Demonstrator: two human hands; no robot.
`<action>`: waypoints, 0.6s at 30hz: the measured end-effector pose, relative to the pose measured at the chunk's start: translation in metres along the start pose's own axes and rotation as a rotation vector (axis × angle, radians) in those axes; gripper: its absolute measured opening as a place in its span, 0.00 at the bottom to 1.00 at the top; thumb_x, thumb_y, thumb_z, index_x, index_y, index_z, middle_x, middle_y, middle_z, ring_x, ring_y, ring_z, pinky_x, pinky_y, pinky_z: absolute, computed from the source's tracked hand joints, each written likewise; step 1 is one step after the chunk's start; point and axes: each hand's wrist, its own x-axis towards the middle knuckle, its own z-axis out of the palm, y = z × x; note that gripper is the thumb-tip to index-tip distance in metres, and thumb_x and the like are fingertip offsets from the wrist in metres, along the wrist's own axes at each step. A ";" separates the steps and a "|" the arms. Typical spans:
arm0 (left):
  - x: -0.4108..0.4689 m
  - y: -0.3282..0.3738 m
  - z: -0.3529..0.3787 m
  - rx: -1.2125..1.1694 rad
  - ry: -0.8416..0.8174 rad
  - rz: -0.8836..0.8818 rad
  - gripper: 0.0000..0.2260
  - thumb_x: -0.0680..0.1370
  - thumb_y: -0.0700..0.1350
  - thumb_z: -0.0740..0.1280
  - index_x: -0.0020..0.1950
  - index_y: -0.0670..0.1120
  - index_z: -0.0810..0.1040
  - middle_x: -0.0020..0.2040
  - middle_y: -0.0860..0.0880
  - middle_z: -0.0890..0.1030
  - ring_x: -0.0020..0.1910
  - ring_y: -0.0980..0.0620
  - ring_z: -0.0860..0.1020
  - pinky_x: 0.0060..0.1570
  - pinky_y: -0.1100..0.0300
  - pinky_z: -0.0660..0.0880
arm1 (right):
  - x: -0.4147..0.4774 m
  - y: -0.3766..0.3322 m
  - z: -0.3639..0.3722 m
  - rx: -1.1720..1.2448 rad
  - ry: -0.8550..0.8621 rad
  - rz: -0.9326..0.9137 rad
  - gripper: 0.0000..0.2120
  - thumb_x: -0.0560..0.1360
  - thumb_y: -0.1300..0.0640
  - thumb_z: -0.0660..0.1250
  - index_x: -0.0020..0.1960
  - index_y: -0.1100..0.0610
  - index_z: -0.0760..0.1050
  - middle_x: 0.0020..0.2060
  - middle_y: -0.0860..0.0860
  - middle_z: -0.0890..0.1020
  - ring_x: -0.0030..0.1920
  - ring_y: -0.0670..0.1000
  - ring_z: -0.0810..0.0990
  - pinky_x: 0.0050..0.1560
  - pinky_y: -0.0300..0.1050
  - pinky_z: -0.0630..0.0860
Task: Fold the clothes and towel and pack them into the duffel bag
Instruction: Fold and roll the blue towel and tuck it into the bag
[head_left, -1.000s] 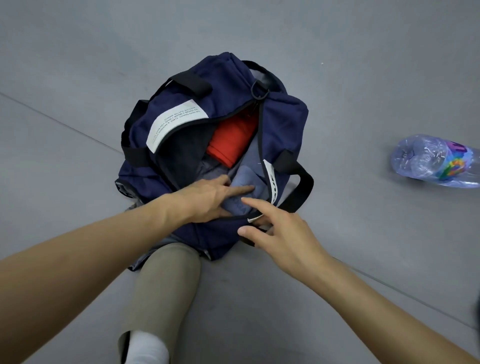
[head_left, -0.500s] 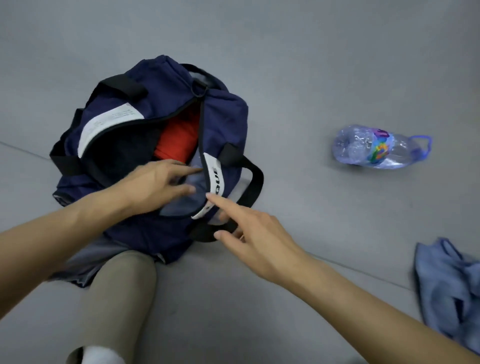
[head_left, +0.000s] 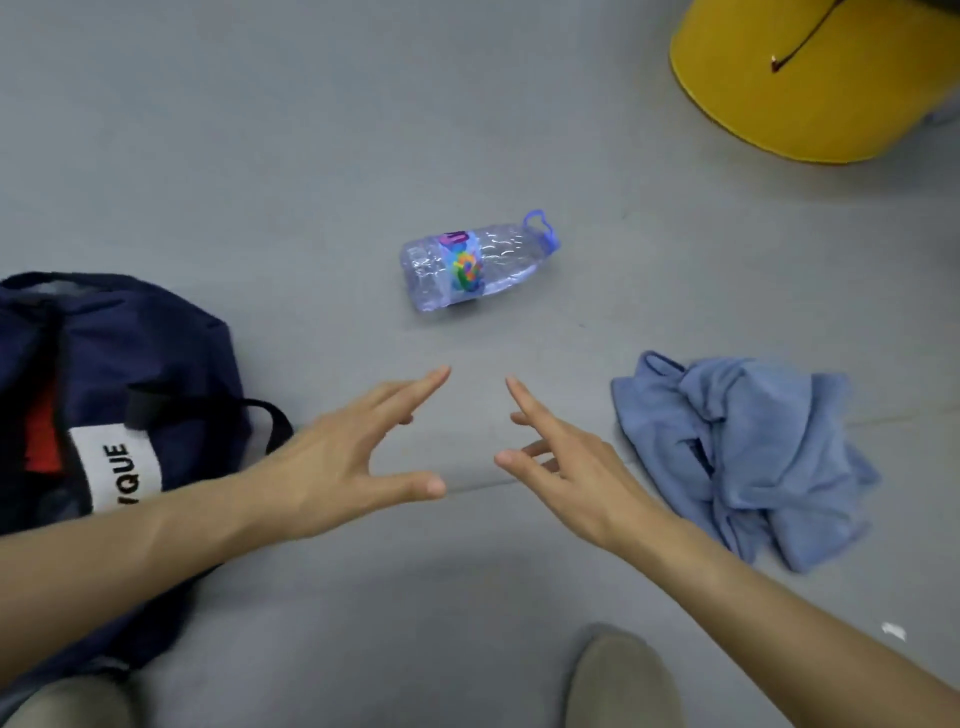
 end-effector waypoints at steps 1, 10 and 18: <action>0.016 0.008 0.008 0.039 -0.052 0.011 0.41 0.71 0.74 0.65 0.76 0.74 0.44 0.75 0.67 0.60 0.69 0.64 0.68 0.68 0.53 0.70 | -0.005 0.013 -0.006 -0.001 0.034 0.004 0.33 0.76 0.29 0.57 0.74 0.24 0.42 0.71 0.39 0.70 0.61 0.42 0.77 0.64 0.49 0.74; 0.133 0.047 0.108 -0.003 -0.115 -0.037 0.47 0.64 0.77 0.67 0.76 0.73 0.44 0.72 0.59 0.66 0.61 0.58 0.75 0.64 0.54 0.74 | -0.042 0.124 -0.001 0.185 0.347 0.197 0.33 0.75 0.27 0.55 0.76 0.28 0.46 0.73 0.40 0.69 0.63 0.42 0.74 0.65 0.52 0.74; 0.166 0.074 0.180 -0.090 -0.157 -0.037 0.45 0.63 0.79 0.64 0.74 0.76 0.45 0.72 0.61 0.66 0.61 0.59 0.75 0.64 0.53 0.73 | -0.071 0.188 -0.033 -0.091 0.605 0.264 0.30 0.80 0.35 0.57 0.79 0.41 0.57 0.72 0.46 0.71 0.71 0.50 0.68 0.70 0.47 0.67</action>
